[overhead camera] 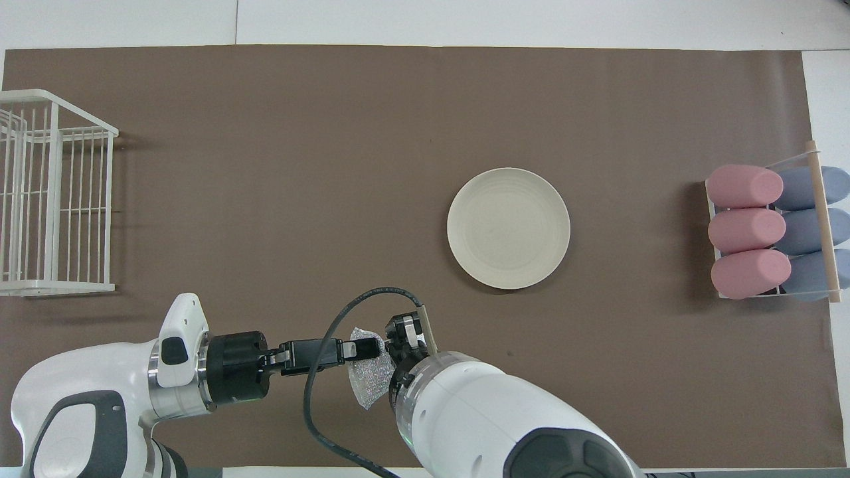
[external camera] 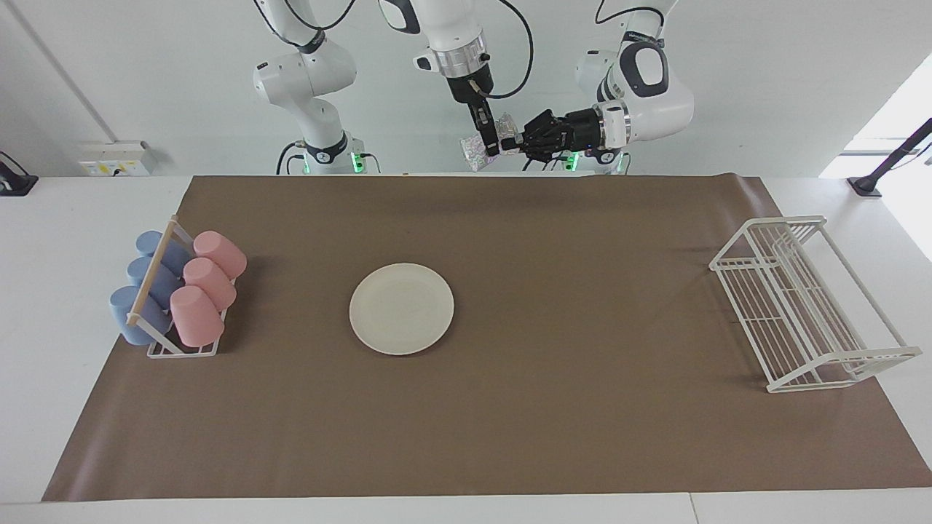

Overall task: Wipe plate with sponge
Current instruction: 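Grasp the scrubber with the right gripper while the left gripper releases it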

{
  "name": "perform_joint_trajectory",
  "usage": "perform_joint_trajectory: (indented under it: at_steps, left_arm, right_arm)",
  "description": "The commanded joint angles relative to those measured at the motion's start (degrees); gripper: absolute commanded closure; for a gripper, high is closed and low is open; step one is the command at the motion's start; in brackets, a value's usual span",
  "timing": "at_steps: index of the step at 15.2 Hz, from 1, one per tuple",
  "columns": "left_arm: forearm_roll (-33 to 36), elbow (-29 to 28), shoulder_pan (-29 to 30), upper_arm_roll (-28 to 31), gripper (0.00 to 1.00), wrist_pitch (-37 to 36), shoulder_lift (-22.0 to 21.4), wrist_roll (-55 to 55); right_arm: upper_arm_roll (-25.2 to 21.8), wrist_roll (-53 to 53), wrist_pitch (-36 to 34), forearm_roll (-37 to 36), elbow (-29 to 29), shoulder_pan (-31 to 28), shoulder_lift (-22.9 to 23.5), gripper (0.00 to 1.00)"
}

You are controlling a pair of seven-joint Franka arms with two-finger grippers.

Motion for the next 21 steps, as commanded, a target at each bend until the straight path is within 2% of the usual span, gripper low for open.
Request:
perform_joint_trajectory:
  at_steps: [1, 6, 7, 8, 12, 14, 16, 19, 21]
  left_arm:
    - [-0.8, -1.2, -0.6, 1.0, 1.00, -0.1, -1.8, 1.0]
    - [-0.4, -1.1, -0.7, 1.0, 1.00, -0.1, -1.7, 0.9]
    - [-0.4, -1.1, -0.7, 0.9, 0.29, 0.0, -1.8, 0.3]
    - [-0.4, -1.1, -0.7, 0.6, 0.00, 0.2, -1.8, 0.2]
    - [1.7, -0.7, -0.6, 0.3, 0.00, 0.8, -1.5, -2.4]
    - [5.9, -0.5, 1.0, 0.3, 0.00, 0.8, -1.4, -4.3]
    - [9.2, -0.3, 2.5, 0.3, 0.00, 0.8, -1.3, -6.2]
    - [17.0, -0.3, 5.8, 0.3, 0.00, 0.1, -1.2, -7.8]
    - [23.2, -0.3, 6.3, 0.3, 0.00, 0.5, -1.0, -7.7]
  right_arm:
    - [0.2, -2.7, 0.4, 1.3, -1.9, -0.1, -1.6, 1.00]
    - [0.2, -3.3, 0.4, 1.2, -1.9, -0.2, -1.6, 1.00]
    - [0.2, -3.3, 0.4, 1.2, -1.8, -0.2, -1.6, 1.00]
    - [0.2, -3.3, 0.4, 1.2, -1.8, -0.2, -1.6, 1.00]
    - [0.1, -6.7, 1.6, 1.2, -2.1, -1.9, -1.4, 1.00]
    - [0.1, -16.5, 1.8, 1.2, -2.5, -6.6, -0.9, 1.00]
    - [0.1, -23.6, 6.5, 1.2, -2.8, -10.7, 3.3, 1.00]
    - [0.0, -27.6, 18.2, -0.1, -4.1, -11.4, 13.3, 1.00]
    - [0.0, -30.1, 26.0, -0.1, -6.0, -12.2, 17.7, 1.00]
